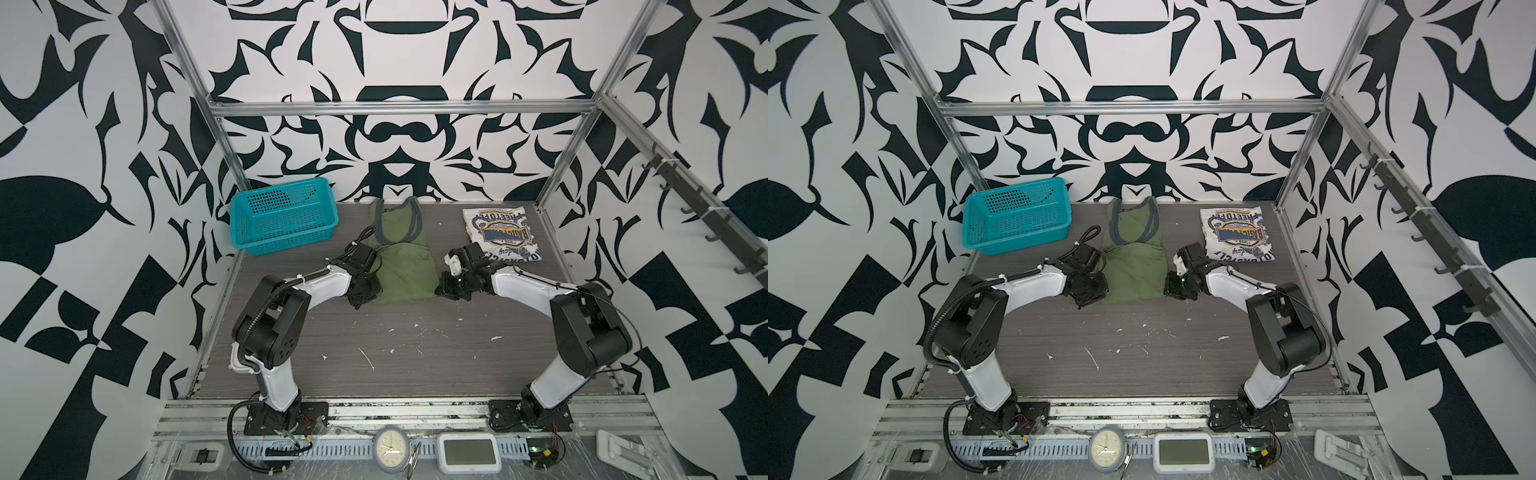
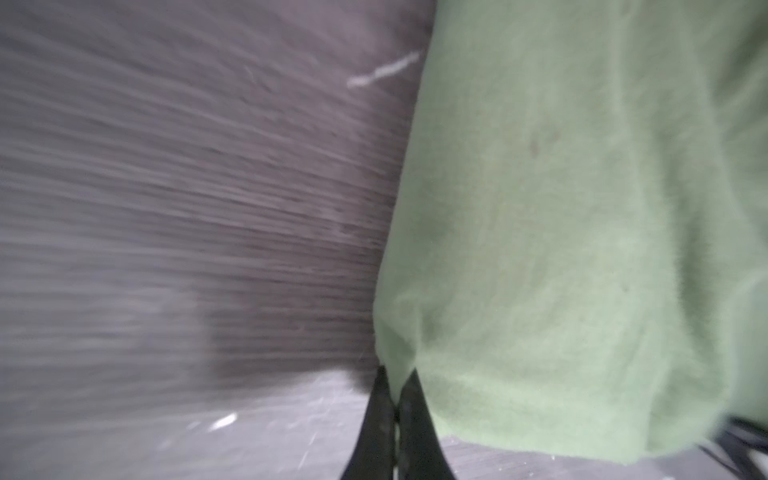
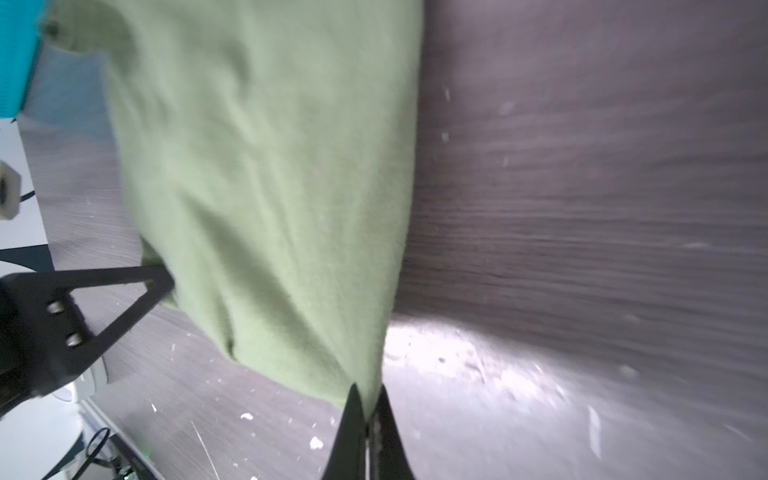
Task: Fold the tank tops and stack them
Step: 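Grasp the folded green shirt's near edge with both grippers, then fold the green shirt over again away from the robot with both grippers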
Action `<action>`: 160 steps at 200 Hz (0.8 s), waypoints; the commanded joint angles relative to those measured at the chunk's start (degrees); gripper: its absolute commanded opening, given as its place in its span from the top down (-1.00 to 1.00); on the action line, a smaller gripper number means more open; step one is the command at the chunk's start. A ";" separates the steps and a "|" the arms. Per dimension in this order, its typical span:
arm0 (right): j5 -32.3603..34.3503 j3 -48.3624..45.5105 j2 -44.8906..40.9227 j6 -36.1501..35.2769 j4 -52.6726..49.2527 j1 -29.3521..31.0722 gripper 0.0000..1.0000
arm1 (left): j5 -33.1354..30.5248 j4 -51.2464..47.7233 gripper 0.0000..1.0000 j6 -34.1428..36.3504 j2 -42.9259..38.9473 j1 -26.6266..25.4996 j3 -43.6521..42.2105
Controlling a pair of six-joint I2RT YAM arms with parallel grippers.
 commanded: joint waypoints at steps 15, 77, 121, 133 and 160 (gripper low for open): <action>6.08 2.40 -4.28 -4.48 -8.45 0.56 1.00 | -11.61 -11.54 1.00 4.56 -5.25 -0.60 2.86; 4.50 -3.68 -2.99 -0.56 -4.87 3.58 1.00 | -5.36 -8.67 1.00 2.55 -6.37 -2.81 -2.66; 3.70 -9.21 -5.89 4.17 -4.26 4.51 1.00 | -4.96 -7.25 1.00 0.19 -6.94 -5.41 -3.53; 3.64 -10.54 -7.66 5.42 -4.41 4.54 1.00 | -5.64 -7.09 1.00 -0.62 -8.21 -5.47 -3.92; 2.91 -12.17 -11.16 6.70 -4.56 4.89 1.00 | -8.30 -6.76 1.00 -2.55 -11.88 -7.03 -4.73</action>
